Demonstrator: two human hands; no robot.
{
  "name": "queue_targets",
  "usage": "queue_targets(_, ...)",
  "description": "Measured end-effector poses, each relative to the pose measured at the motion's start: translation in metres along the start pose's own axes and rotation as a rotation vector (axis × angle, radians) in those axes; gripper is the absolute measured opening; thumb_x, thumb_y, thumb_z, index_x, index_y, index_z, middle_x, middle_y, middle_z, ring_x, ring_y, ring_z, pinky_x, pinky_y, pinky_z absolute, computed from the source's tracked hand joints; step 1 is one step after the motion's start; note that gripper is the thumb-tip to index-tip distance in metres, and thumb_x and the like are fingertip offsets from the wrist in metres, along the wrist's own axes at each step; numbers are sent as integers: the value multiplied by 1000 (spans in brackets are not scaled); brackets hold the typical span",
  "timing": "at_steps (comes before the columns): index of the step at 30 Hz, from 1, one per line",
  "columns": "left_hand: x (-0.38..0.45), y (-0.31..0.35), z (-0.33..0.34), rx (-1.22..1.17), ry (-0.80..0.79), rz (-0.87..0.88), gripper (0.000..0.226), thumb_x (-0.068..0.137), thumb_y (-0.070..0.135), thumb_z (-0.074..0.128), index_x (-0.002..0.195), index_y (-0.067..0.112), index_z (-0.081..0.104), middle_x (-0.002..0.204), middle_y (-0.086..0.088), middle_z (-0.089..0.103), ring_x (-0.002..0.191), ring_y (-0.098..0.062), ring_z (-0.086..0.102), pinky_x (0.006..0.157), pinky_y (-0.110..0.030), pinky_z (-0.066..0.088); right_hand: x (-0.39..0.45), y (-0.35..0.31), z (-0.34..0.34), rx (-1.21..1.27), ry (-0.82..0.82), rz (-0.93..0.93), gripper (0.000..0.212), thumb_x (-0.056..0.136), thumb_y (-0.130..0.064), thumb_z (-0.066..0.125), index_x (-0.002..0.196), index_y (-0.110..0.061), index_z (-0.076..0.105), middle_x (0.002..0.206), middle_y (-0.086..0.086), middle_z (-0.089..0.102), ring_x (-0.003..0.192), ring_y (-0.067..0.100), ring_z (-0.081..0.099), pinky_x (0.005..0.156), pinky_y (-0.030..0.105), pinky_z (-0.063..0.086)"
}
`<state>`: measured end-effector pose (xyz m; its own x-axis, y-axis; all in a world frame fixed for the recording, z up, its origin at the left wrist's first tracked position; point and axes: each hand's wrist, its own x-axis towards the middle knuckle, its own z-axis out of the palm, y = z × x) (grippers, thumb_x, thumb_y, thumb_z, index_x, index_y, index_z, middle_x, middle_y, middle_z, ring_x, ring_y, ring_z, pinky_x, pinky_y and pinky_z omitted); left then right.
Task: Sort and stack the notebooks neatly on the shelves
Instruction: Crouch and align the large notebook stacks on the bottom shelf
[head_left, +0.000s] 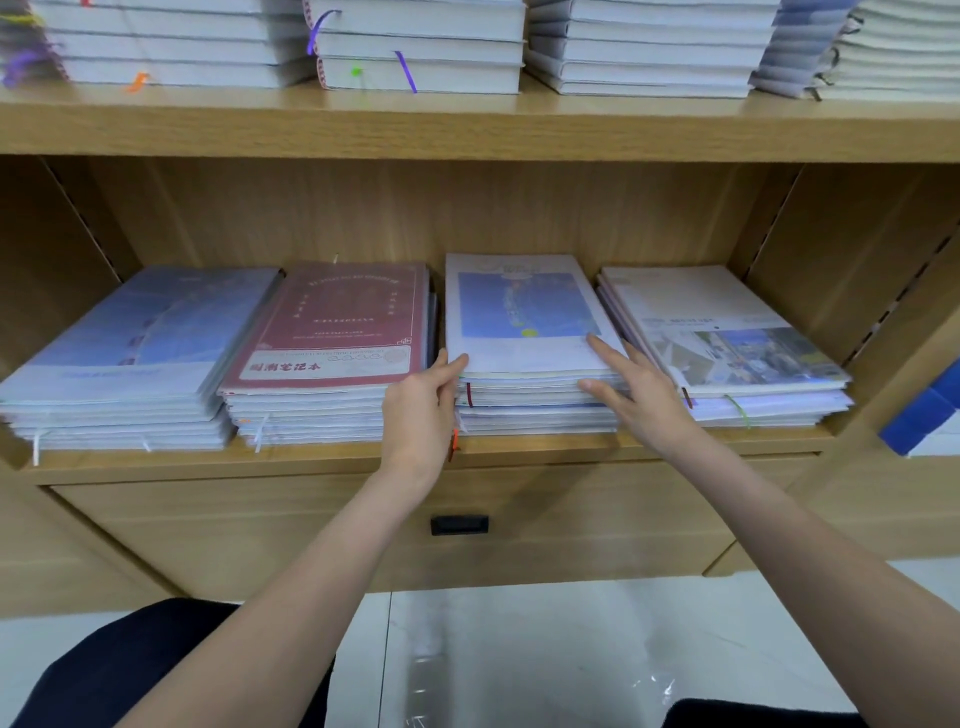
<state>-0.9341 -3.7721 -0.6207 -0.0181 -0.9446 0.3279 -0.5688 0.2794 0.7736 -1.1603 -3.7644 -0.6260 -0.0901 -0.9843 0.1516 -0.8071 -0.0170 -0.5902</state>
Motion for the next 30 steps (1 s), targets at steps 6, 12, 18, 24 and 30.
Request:
queue_targets(6, 0, -8, 1, 107, -1, 99, 34, 94, 3, 50, 126, 12, 56, 133, -9, 51, 93, -23, 66, 90, -22, 46, 1, -2, -2, 71, 23, 5, 57, 90, -34, 57, 143, -29, 36, 153, 14, 27, 142, 19, 20, 104, 25, 24)
queue_targets(12, -8, -26, 6, -215, -176, -72, 72, 90, -1, 55, 148, 17, 17, 126, 2, 50, 114, -9, 47, 98, -21, 37, -5, 0, -1, 91, -31, 16, 88, 81, -40, 68, 150, -29, 13, 157, 4, 15, 145, 19, 12, 114, 39, 23)
queue_targets(18, -10, -34, 14, -266, -83, -179, 52, 88, -6, 54, 138, 1, 39, 127, -6, 55, 120, -16, 53, 100, -17, 36, -9, -2, 4, 59, -4, 56, 94, 83, -24, 70, 151, -20, 6, 154, 5, 23, 140, 25, 24, 108, 35, 26)
queue_targets(24, -8, -31, 16, -250, -107, -199, 55, 87, -5, 56, 139, 4, 40, 132, -10, 54, 123, -15, 51, 103, -21, 36, -10, -7, 1, 200, -19, 161, 92, 84, -14, 69, 151, -20, 6, 147, 5, 37, 131, 26, 39, 106, 36, 34)
queue_targets(30, -12, -26, 17, -96, -180, -139, 63, 93, -2, 47, 147, 8, 18, 138, -12, 48, 128, -24, 46, 98, -20, 34, -13, -12, 1, 89, -94, 134, 99, 84, -16, 69, 151, -20, -4, 153, 7, 25, 136, 28, 33, 108, 37, 31)
